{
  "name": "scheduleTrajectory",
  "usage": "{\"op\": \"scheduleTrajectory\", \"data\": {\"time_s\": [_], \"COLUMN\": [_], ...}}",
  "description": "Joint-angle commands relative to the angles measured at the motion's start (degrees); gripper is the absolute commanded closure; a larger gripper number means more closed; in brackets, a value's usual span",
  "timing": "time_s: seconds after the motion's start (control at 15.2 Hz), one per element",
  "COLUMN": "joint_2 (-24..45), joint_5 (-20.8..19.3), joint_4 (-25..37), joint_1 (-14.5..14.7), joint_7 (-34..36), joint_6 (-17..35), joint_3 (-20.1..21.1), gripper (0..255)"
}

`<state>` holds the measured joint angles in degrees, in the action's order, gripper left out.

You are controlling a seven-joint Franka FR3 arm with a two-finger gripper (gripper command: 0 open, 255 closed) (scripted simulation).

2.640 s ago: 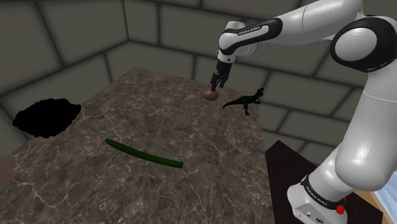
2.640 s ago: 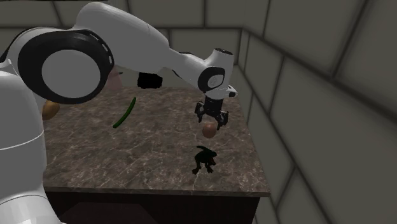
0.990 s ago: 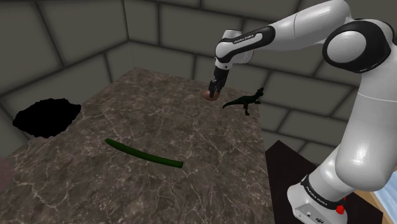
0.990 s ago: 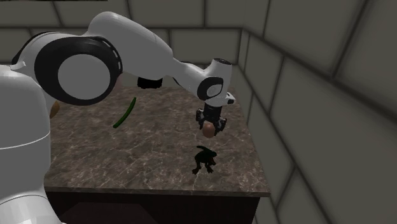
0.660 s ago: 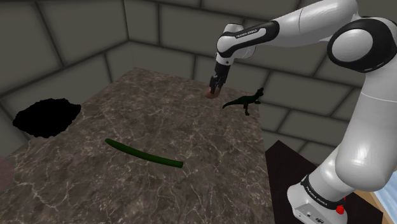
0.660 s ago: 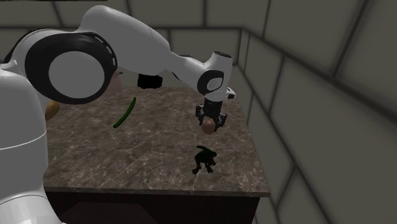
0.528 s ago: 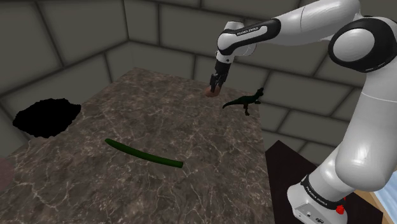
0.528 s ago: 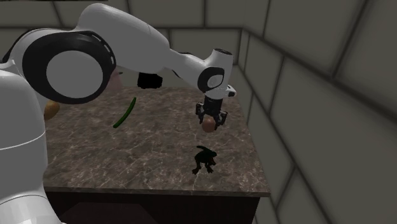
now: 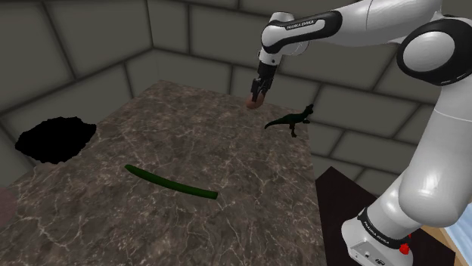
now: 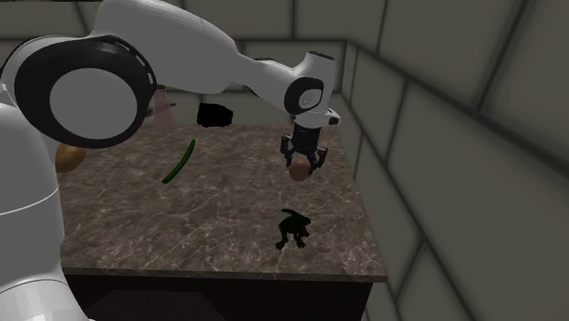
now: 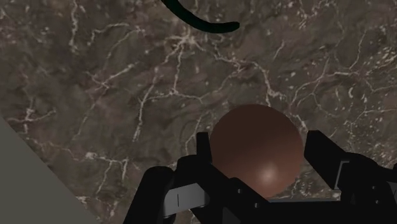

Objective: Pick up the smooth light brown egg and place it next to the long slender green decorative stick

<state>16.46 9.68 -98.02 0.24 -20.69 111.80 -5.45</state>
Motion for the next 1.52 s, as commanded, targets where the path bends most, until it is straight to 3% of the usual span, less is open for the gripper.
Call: {"op": "scheduleTrajectory", "data": {"time_s": [0.0,0.66,1.45], "joint_2": [-0.5,-1.8,-13.5], "joint_5": [-0.1,-0.6,-1.4], "joint_4": [0.8,6.2,-9.6], "joint_1": [0.0,-0.1,8.5], "joint_7": [0.2,1.2,15.1], "joint_6": [-1.3,-7.9,-1.8], "joint_3": [0.0,-0.1,5.9], "gripper": [255,255,255]}}
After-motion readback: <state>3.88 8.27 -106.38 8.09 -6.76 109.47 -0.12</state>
